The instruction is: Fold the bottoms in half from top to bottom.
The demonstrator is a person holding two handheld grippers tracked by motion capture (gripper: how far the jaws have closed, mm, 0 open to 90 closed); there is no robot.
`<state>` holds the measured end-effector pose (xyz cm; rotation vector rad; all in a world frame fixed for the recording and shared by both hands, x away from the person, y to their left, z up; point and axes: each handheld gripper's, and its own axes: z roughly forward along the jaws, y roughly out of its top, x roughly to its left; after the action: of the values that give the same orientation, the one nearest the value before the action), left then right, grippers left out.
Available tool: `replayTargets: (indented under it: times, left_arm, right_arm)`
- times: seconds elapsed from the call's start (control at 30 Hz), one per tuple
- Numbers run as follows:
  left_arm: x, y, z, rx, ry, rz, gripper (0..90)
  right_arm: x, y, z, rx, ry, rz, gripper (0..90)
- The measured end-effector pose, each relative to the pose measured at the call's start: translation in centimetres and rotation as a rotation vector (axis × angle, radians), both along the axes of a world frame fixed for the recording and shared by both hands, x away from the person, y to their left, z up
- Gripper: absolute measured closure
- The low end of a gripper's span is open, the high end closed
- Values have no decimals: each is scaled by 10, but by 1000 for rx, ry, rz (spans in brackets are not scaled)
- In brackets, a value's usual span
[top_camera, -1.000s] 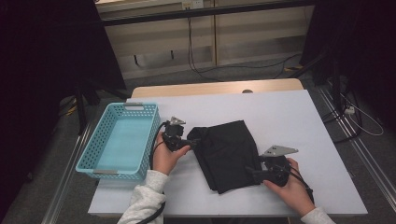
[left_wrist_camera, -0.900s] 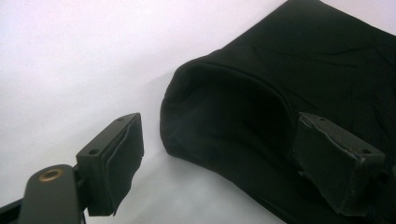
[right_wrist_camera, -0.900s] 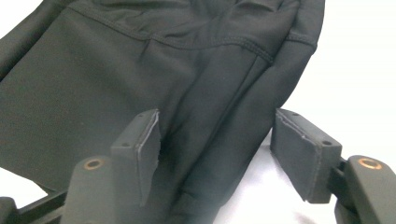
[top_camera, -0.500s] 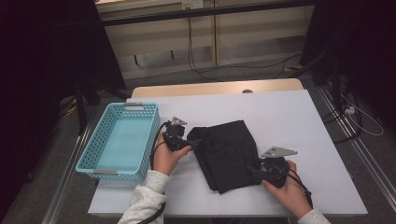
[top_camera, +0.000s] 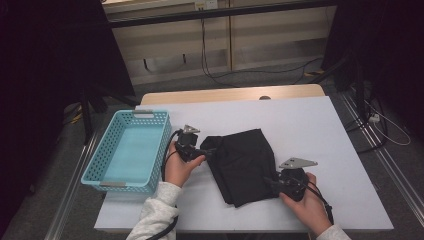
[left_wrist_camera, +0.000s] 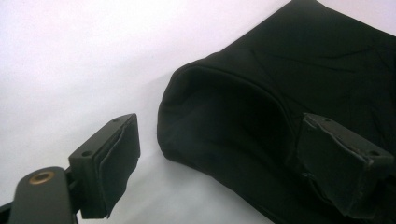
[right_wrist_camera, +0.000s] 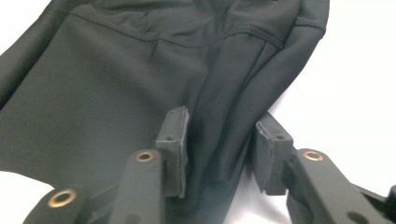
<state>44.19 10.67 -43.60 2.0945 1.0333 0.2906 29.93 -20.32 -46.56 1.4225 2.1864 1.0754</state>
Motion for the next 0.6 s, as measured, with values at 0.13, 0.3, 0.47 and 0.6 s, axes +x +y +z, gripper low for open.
replayTargets:
  times: [0.13,0.3,0.47,0.6]
  left_arm:
    - [3,-2,0,-1,8,16,126]
    - [9,-7,1,10,22,39,113]
    - [16,-15,-4,10,36,58,98]
    - [20,-21,-1,8,24,78,96]
  right_arm:
    - [0,1,0,21,11,28,730]
    - [0,1,0,27,18,36,751]
    - [-1,3,1,17,10,39,768]
    - [-1,2,0,25,10,42,769]
